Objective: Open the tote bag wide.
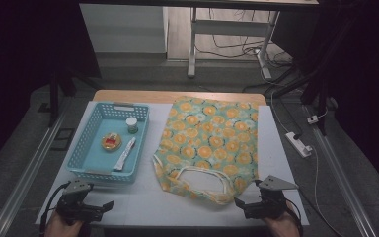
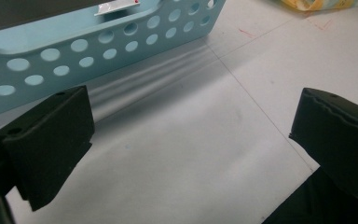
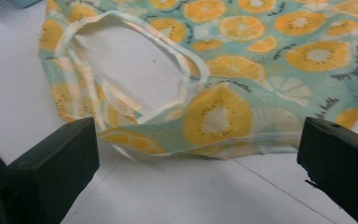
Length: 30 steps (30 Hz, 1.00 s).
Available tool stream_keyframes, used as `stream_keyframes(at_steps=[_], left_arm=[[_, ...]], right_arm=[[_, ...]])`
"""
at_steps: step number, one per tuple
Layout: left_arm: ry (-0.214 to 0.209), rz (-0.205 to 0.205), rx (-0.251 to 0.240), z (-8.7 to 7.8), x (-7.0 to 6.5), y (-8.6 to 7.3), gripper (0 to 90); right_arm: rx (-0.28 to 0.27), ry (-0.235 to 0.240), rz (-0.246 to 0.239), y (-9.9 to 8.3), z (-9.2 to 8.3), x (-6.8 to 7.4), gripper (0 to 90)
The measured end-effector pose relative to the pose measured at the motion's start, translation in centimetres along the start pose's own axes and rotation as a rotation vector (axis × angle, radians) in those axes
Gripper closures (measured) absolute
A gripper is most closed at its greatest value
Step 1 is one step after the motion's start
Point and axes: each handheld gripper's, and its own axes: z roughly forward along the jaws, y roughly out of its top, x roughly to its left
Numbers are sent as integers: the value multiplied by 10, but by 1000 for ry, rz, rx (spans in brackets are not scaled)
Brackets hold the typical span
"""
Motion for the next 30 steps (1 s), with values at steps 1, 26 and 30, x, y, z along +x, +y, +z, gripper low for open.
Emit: stream_keyframes(at_steps=[1,26,30], left_arm=[[1,0,1,0,0,0,0],[3,3,5,1,-1,0,0],[4,2,7,1,-1,0,0]], right_arm=[[-6,3,-11,2,1,1,0],[59,110,-80,30,24,33,0],[78,134,-88,33,32,38,0]])
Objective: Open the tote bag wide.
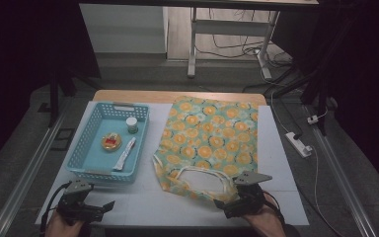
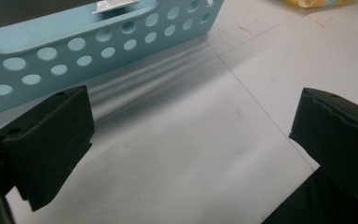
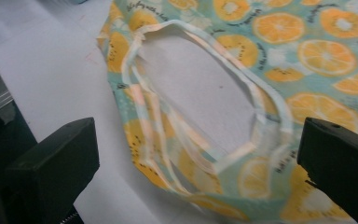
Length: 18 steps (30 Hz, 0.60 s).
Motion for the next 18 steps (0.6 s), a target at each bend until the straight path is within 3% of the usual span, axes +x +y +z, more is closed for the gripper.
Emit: stream_keyframes(at_steps=[16,18], left_arm=[[-7,1,8,1,0,0,0],[-7,1,9,1,0,0,0]], right_arm=[[74,55,-73,16,36,23,0],[93,72,-93,18,44,26,41]])
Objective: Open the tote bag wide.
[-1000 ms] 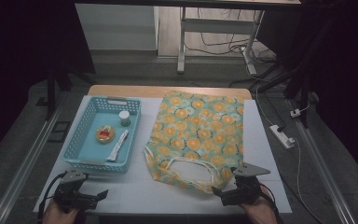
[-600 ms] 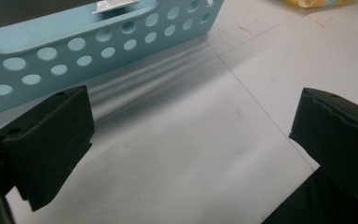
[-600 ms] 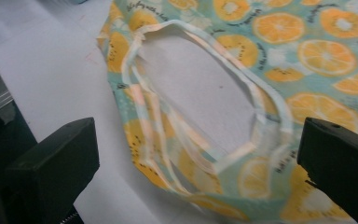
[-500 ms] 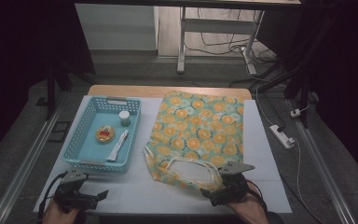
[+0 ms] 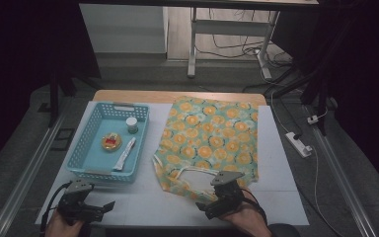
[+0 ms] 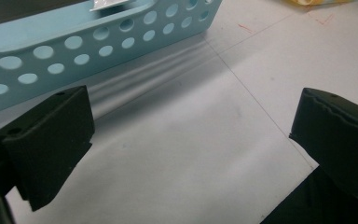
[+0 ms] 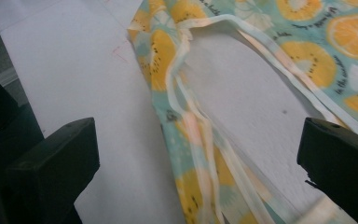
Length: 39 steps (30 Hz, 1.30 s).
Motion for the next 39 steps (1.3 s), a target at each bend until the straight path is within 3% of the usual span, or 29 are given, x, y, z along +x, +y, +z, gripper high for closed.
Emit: stream_keyframes(at_steps=[3,6,7,8,11,13,14,16,23,39], left_arm=[[0,3,1,0,0,0,0],[0,7,2,0,0,0,0],[0,7,2,0,0,0,0],[0,7,1,0,0,0,0],[-1,6,2,0,0,0,0],[-1,6,4,0,0,0,0],[-1,6,3,0,0,0,0],[-1,7,4,0,0,0,0],[-1,7,4,0,0,0,0],[-5,-4,8,1,1,0,0]], right_arm=[[15,4,-21,1,4,2,99],[13,7,-50,4,4,3,294],[13,7,-50,4,4,3,294],[21,1,-43,6,5,2,410],[41,14,-52,7,4,-2,629],[53,22,-47,8,4,-4,749],[53,22,-47,8,4,-4,749],[50,39,-40,8,1,-8,885],[19,62,5,16,-7,-18,895],[-47,37,66,53,-13,-74,897]])
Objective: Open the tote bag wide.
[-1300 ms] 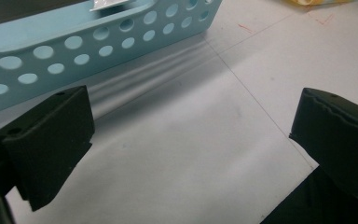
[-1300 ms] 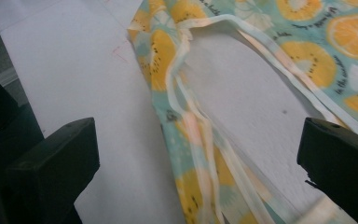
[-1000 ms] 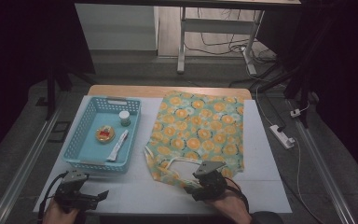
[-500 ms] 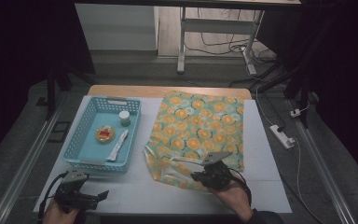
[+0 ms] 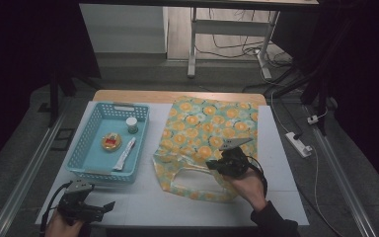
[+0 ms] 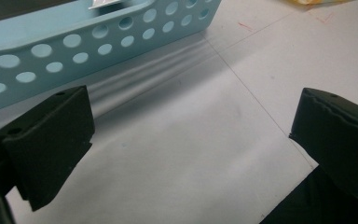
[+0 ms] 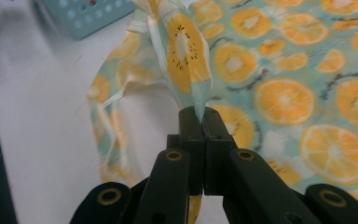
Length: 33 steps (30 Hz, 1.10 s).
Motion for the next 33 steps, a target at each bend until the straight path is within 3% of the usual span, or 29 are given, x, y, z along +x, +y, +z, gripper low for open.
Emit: stream_keyframes(at_steps=[13,19,33], left_arm=[[-22,-20,-13,-1,3,-1,0],[-24,-20,-14,-1,4,-1,0],[-27,-23,-10,-1,4,-1,0]], right_arm=[[-10,-65,14,35,4,-41,897],[-45,-83,31,56,3,-65,897],[-72,-144,21,94,3,-100,898]])
